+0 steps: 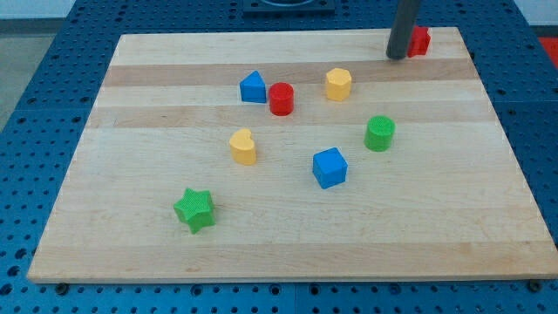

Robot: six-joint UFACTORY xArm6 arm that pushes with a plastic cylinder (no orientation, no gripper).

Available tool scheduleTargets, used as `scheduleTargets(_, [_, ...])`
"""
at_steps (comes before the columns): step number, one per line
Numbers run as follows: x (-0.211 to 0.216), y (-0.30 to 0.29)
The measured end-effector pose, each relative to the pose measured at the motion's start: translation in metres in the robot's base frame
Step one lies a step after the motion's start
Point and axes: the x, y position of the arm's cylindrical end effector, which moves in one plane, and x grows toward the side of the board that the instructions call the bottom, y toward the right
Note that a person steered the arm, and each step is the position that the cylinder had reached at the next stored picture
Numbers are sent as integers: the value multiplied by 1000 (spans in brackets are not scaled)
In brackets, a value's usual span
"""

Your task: Slide the yellow hexagon to the red star

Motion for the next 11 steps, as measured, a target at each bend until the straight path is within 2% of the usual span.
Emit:
scheduleTargets(1, [61,-1])
scheduleTargets(2, [108,-32])
scheduleTargets(3, [100,-85])
scheduleTargets(5, [81,-91])
scheduleTargets(6, [88,-127])
scheduleTargets(7, [65,-128])
scheduleTargets(8, [55,-97])
scheduleTargets(9, [55,-41])
scheduleTargets(11, [51,-109])
